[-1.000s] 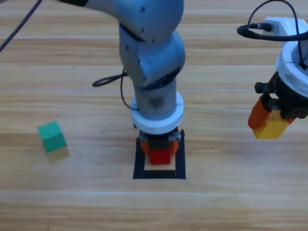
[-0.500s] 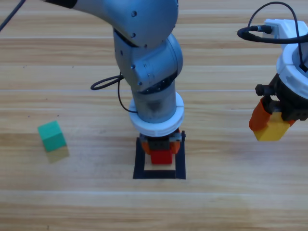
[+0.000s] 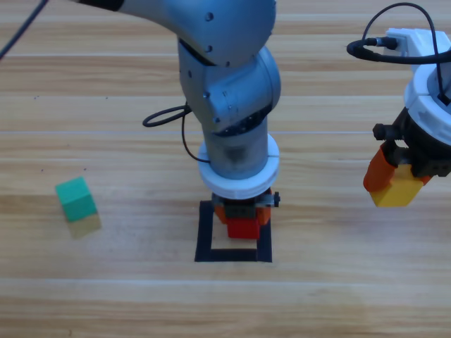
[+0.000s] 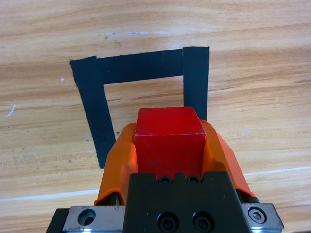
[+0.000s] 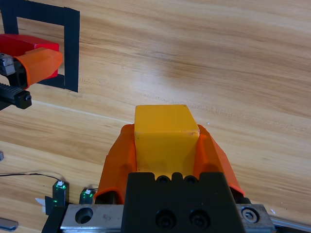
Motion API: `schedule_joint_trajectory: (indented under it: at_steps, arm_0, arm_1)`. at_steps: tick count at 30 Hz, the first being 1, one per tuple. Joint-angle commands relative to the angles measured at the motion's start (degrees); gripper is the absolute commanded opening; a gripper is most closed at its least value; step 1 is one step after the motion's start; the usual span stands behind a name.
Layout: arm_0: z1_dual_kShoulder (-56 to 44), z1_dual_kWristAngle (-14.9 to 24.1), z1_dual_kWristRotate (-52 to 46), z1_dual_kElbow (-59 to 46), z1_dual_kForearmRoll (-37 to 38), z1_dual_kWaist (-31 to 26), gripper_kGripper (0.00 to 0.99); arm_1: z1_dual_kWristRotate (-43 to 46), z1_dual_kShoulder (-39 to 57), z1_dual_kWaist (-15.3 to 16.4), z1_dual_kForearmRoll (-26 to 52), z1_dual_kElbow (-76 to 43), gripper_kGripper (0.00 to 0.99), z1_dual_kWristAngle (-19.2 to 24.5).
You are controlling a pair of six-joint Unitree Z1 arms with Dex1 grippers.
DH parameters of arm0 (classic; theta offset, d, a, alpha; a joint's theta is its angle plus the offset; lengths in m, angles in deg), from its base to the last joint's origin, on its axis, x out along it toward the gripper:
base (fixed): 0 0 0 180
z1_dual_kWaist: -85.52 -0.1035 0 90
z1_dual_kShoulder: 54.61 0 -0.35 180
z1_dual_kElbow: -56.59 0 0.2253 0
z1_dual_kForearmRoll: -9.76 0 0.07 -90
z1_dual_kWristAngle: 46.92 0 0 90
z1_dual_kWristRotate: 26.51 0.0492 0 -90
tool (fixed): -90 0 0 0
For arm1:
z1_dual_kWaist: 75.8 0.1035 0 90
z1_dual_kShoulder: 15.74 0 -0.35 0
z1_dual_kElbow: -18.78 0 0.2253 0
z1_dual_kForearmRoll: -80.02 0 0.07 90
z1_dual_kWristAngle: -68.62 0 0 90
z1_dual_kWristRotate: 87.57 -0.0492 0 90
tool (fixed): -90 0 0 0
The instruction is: Stack the blocks in the rectangular block: red at the bottom, yellow in the middle, green on top
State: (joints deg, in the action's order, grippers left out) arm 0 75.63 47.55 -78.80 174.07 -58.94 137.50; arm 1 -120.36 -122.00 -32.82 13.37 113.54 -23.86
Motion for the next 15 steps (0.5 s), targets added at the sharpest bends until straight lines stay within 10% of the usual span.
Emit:
schedule_joint_trajectory:
  at_steps: [1, 15]
  arm_0:
    - [4.0, 1.2, 0.4, 0.3, -0.5, 1.5, 0.000]
    - [4.8, 2.6, -0.2, 0.7, -1.7, 1.5, 0.000]
  arm_1:
    - [0.5, -1.6, 1.4, 1.1, -1.3, 0.014, -1.2]
    - [0.8, -1.6, 1.4, 1.4, -1.7, 0.014, -1.6]
